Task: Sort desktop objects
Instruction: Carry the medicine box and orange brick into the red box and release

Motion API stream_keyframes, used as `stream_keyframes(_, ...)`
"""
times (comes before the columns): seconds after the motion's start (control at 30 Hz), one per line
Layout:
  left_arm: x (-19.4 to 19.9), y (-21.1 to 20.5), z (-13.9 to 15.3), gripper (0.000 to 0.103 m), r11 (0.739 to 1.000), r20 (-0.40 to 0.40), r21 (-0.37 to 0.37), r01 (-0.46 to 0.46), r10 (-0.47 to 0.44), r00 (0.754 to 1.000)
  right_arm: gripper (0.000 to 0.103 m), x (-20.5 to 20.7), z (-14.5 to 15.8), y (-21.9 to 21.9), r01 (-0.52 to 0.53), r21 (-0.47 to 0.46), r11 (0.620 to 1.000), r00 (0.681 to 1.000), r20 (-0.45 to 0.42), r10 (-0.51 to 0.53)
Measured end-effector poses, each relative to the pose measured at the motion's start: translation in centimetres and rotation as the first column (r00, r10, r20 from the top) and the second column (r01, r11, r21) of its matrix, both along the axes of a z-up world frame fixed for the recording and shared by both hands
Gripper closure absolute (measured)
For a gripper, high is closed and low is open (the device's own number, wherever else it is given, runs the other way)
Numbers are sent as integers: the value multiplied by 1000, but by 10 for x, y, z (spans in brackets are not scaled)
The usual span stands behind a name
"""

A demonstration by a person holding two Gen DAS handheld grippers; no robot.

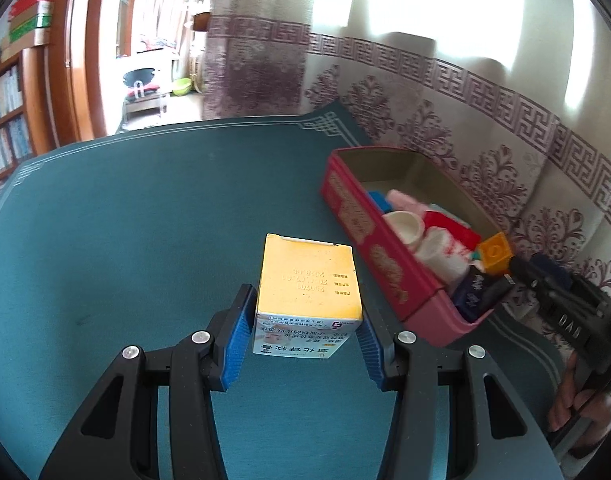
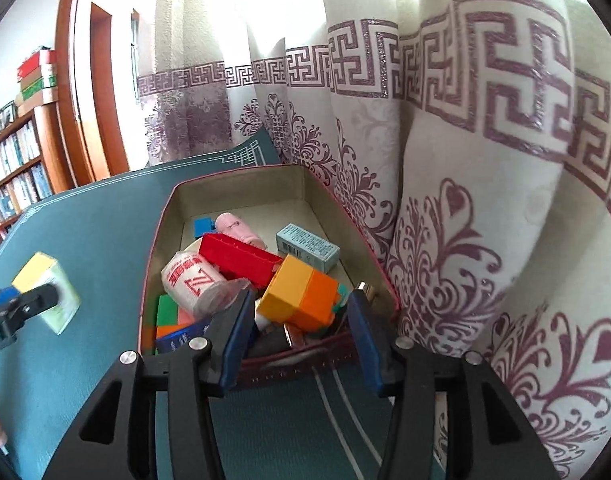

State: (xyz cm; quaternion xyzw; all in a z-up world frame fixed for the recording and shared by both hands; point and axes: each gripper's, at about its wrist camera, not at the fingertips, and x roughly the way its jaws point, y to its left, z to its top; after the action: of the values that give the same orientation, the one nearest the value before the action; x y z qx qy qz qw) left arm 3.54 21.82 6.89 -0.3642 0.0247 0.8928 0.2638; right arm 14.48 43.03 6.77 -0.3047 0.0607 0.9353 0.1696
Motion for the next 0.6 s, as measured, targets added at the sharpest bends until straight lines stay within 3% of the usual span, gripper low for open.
stream_keyframes(0.6, 8, 118, 32, 51, 972, -11, 5, 237, -237, 972, 50, 15, -13, 15, -36, -127, 991, 998, -47, 30)
